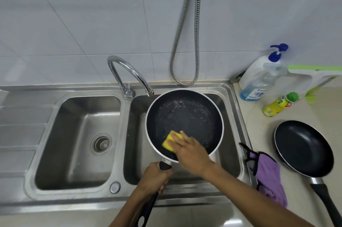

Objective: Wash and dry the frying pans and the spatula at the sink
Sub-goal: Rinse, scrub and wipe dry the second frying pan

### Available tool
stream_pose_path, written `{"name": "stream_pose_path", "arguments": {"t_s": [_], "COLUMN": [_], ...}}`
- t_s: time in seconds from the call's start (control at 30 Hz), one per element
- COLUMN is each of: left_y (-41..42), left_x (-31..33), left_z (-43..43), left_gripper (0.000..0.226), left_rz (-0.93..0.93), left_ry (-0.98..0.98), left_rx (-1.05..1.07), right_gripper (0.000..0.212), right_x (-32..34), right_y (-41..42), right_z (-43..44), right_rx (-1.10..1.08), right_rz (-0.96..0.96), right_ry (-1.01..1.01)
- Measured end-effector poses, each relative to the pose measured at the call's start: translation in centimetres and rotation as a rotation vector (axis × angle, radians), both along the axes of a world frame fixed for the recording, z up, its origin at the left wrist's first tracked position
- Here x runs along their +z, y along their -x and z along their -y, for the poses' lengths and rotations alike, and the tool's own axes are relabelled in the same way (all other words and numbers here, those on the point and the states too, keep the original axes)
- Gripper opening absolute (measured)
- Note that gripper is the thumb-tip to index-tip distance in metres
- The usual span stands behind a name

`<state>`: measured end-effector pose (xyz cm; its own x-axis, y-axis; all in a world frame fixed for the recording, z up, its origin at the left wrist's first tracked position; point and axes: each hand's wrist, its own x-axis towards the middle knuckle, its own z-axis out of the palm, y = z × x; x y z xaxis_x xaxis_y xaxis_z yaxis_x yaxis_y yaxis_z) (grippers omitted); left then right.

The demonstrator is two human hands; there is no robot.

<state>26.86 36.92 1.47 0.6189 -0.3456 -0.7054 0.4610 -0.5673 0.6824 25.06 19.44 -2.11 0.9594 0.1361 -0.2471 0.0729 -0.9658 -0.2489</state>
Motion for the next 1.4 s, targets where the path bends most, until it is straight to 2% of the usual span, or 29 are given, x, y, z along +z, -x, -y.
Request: {"name": "stream_pose_path", "arguments": {"t_s": [0.13,0.3,0.43,0.57,0.63,0.77,0.87,0.97,1.03,1.1,1.2,1.27,1.33,1.4], "left_y": [0.5,0.5,-0.2,-0.3,0.0,0.2,-0.1,-0.4,-0.6,-0.8,-0.8,-0.6,-0.4,-0.1], "left_x": [0.6,0.9,0.6,0.2,-0.1,-0.1,0.2,0.5,0.5,0.4,0.1,-0.2,-0.4,-0.7], "left_z": [-0.3,-1.4,-2.1,-2.1,-1.7,-1.1,-1.1,-1.3,-1.6,-1.8,-2.2,-2.5,-2.6,-2.8], "left_gripper": [0.028,0.025,0.031,0.038,0.036,0.031,0.031,0.033,0.033,0.033,0.033,0.033,0.034,0.034], "left_rz": [0.003,0.002,0.023,0.018,0.009,0.013,0.052,0.071,0.064,0.057,0.042,0.036,0.035,0.025], "left_ry": [-0.015,-0.017,-0.003,0.017,0.008,-0.034,-0.063,-0.046,-0.036,-0.037,-0.032,-0.029,-0.031,-0.034], "left_rx": [-0.003,0.051,0.075,0.097,0.095,0.071,0.040,0.042,0.062,0.068,0.076,0.075,0.077,0.081], "right_gripper": [0.061,0.057,0.053,0.051,0.050,0.044,0.051,0.037,0.030,0.031,0.032,0.024,0.024,0.033], "right_x": [1.7,2.1,2.1,2.1,2.3,4.1,5.6,6.1,6.8,7.7,8.8,9.3,8.4,6.4], "right_y": [-7.0,-12.7,-8.7,-2.9,-2.2,-3.9,-5.2,-5.6,-5.8,-6.2,-6.1,-5.6,-5.4,-5.8], "right_z": [-2.6,2.7,5.5,2.7,0.0,-4.3,-5.5,-4.7,-3.0,0.3,6.2,8.7,10.3,11.1], "right_rx": [-0.075,-0.207,-0.216,-0.200,-0.205,-0.400,-0.484,-0.544,-0.655,-0.787,-0.954,-1.045,-1.126,-1.141], "right_rz": [-0.058,-0.093,-0.072,-0.092,-0.123,-0.222,-0.308,-0.286,-0.234,-0.183,-0.127,-0.080,-0.010,0.110], "right_ry": [-0.041,0.078,0.136,0.132,0.001,-0.425,-0.670,-0.801,-1.022,-1.158,-1.183,-1.202,-1.045,-0.826]}}
